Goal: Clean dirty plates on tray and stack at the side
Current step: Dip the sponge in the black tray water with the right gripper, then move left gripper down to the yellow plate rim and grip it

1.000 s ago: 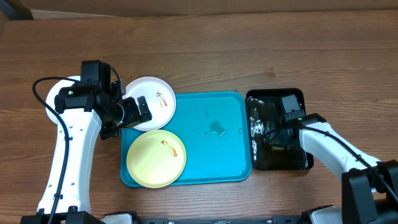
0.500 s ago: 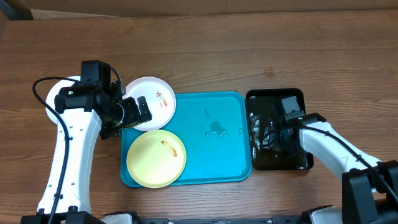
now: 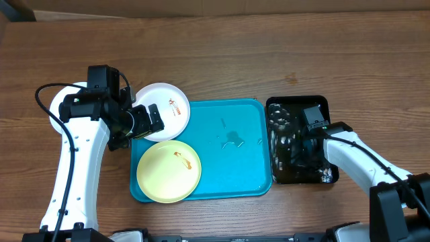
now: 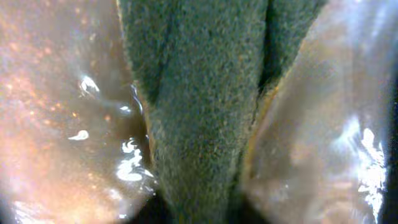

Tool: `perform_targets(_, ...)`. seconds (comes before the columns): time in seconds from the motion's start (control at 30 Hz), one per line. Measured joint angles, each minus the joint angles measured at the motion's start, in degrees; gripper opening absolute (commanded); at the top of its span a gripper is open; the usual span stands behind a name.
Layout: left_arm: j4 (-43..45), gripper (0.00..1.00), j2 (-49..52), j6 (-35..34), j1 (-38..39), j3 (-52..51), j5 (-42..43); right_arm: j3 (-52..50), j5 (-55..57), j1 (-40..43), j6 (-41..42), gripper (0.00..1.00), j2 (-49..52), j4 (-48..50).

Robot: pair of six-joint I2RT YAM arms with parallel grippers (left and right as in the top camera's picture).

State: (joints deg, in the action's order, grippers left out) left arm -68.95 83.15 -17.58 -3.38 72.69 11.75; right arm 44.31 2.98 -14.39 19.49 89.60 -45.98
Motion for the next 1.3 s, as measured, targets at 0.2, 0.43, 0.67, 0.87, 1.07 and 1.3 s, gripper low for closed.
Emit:
perform_targets(0.2, 0.0, 1.00, 0.0, 0.0, 0.0, 0.0, 0.0, 2.4, 0.0, 0.2, -1.0, 0.91, 0.1, -2.2)
perform_targets(0.43, 0.0, 1.00, 0.0, 0.0, 0.0, 0.0, 0.0, 5.6, 0.0, 0.5, -1.5, 1.00, 0.1, -1.7)
perform_targets(0.67, 0.0, 1.00, 0.0, 0.0, 0.0, 0.0, 0.0, 5.6, 0.0, 0.5, -1.5, 1.00, 0.1, -1.6)
perform_targets(0.87, 9.8, 1.00, 0.0, 0.0, 0.0, -0.1, -0.7, 5.6, 0.0, 0.5, -1.5, 1.00, 0.2, -0.6)
perform_targets(1.07, 12.2, 1.00, 0.0, 0.0, 0.0, -0.1, -1.1, 5.6, 0.0, 0.5, -1.5, 1.00, 0.2, -0.6)
perform_targets(1.3, 4.4, 0.90, 0.0, 0.1, 0.0, -0.3, 1.6, 5.6, 0.0, 0.5, -1.5, 1.00, 0.2, -0.5)
